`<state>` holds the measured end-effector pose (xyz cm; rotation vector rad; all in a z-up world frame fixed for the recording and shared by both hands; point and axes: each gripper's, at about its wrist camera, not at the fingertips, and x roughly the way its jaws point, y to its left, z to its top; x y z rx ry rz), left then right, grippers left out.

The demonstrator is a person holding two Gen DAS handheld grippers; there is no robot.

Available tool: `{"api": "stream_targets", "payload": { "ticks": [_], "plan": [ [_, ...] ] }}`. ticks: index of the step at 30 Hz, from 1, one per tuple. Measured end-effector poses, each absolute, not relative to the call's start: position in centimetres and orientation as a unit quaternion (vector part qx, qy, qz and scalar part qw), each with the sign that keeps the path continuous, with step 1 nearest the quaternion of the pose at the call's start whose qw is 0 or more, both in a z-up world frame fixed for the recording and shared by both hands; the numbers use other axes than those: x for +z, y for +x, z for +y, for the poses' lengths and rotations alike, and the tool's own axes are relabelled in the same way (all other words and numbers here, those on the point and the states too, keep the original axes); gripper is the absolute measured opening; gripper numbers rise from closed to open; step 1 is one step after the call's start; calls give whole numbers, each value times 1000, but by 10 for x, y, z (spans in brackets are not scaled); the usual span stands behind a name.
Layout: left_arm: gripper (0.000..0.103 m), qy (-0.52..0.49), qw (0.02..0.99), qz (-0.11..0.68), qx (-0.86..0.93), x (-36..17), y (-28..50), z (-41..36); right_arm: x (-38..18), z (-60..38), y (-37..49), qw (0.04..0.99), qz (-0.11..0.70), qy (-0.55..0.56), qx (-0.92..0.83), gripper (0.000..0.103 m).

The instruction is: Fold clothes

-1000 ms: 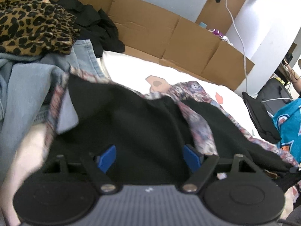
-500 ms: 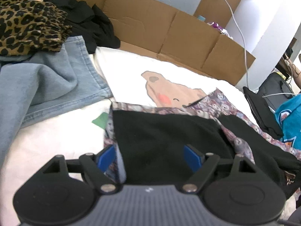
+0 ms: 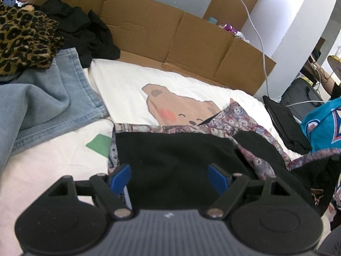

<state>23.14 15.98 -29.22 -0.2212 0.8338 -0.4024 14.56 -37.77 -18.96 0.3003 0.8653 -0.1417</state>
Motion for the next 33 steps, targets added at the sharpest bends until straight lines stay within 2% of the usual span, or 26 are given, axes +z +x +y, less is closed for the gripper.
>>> {"api": "stream_targets", "payload": {
  "ticks": [6, 15, 19, 22, 27, 33],
  "plan": [
    [82, -111, 890, 398, -191, -289, 227, 172, -173, -314, 190, 904, 406, 132, 5, 16],
    [83, -127, 894, 385, -191, -281, 219, 192, -109, -203, 215, 910, 369, 90, 169, 16],
    [83, -126, 895, 383, -193, -277, 215, 197, -109, -151, 218, 893, 377, 84, 229, 16],
    [83, -126, 896, 380, -193, -273, 209, 205, -121, -118, 218, 863, 404, 138, 272, 16],
    [83, -126, 899, 380, -178, -265, 197, 232, -128, -63, 210, 824, 418, 160, 347, 16],
    [83, -134, 902, 385, -146, -261, 182, 269, -116, -13, 173, 757, 412, 179, 474, 16]
  ]
}}
